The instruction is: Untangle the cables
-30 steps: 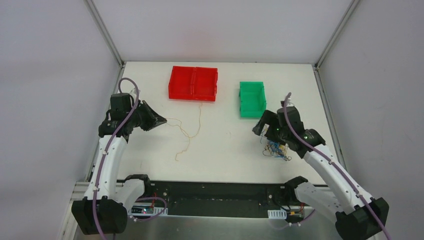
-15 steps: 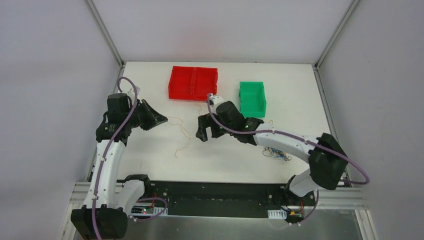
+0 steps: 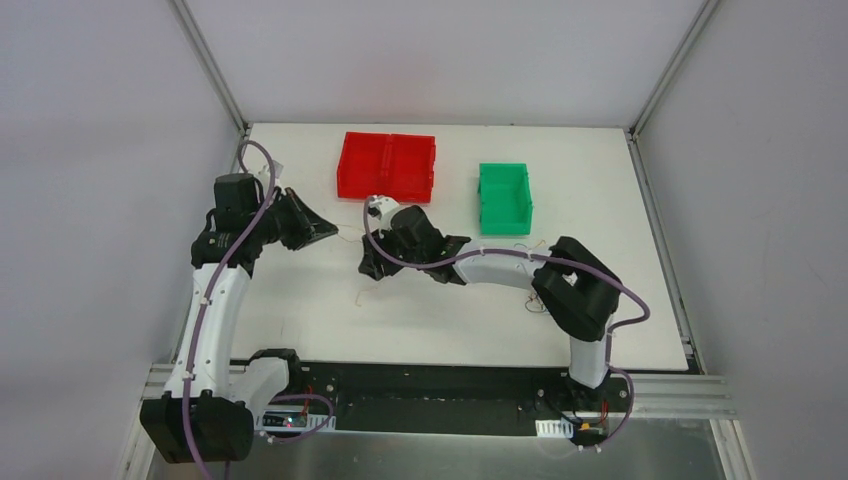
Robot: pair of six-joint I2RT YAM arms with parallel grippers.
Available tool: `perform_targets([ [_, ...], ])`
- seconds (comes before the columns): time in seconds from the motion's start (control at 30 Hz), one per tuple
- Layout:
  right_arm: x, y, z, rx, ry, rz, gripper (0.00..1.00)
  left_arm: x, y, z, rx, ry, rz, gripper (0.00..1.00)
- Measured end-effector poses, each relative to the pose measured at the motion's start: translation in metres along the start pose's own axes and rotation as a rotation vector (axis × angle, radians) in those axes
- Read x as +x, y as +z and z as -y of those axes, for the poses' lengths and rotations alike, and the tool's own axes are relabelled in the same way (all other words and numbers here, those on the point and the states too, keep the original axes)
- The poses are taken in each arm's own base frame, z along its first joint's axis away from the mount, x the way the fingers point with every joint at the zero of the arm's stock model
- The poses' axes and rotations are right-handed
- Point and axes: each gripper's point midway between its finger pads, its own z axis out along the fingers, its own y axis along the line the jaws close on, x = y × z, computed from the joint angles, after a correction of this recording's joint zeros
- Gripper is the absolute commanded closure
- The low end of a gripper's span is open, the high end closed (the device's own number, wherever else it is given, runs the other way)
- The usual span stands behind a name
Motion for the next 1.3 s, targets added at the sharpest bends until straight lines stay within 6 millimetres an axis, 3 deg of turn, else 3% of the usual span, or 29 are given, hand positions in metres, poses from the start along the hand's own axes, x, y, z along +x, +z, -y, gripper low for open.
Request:
perform_targets([
  [0.07, 0.008, 0.009, 0.0, -0.011, -0.004, -0.018, 0.94, -0.004, 0.0, 0.003, 0.002, 0.003, 0.003, 1.0],
  [0.1, 0.012, 0.013, 0.001, -0.013, 0.002, -0.028, 0.98, -0.007, 0.001, 0.004, 0.002, 0.005, 0.003, 1.0],
  [0.2, 0.019, 0.015, 0.003, -0.011, 0.033, -0.042, 0.98, -0.018, 0.006, 0.005, -0.009, 0.0, -0.001, 1.0],
  [0.33, 0.015, 0.0, 0.002, -0.008, 0.135, -0.023, 1.0, -0.034, 0.02, -0.009, -0.052, -0.031, -0.019, 0.98],
  [0.37, 0.011, -0.004, 0.001, -0.005, 0.16, -0.02, 1.0, -0.036, 0.023, -0.012, -0.061, -0.041, -0.026, 0.86],
  [0.47, -0.003, -0.018, -0.001, -0.005, 0.268, -0.012, 1.0, -0.039, 0.036, -0.021, -0.078, -0.062, -0.056, 0.36],
  [0.53, -0.011, -0.025, -0.002, -0.012, 0.347, -0.01, 1.0, -0.039, 0.043, -0.023, -0.079, -0.071, -0.067, 0.22],
  [0.67, -0.02, -0.038, 0.005, -0.001, 0.506, -0.016, 1.0, -0.035, 0.045, -0.02, -0.071, -0.074, -0.067, 0.03],
  [0.83, -0.036, -0.065, 0.026, 0.043, 0.676, 0.019, 1.0, -0.017, 0.033, -0.02, -0.054, -0.062, -0.035, 0.01],
  [1.03, -0.049, -0.099, 0.04, 0.144, 0.758, 0.075, 1.0, 0.034, 0.026, -0.027, -0.045, -0.129, -0.057, 0.01],
  [1.2, -0.051, -0.111, 0.054, 0.213, 0.796, 0.115, 1.0, 0.05, 0.009, -0.015, 0.022, -0.187, 0.021, 0.01],
  [1.3, -0.05, -0.111, 0.063, 0.248, 0.803, 0.134, 1.0, 0.062, 0.016, -0.003, 0.081, -0.253, 0.001, 0.01],
])
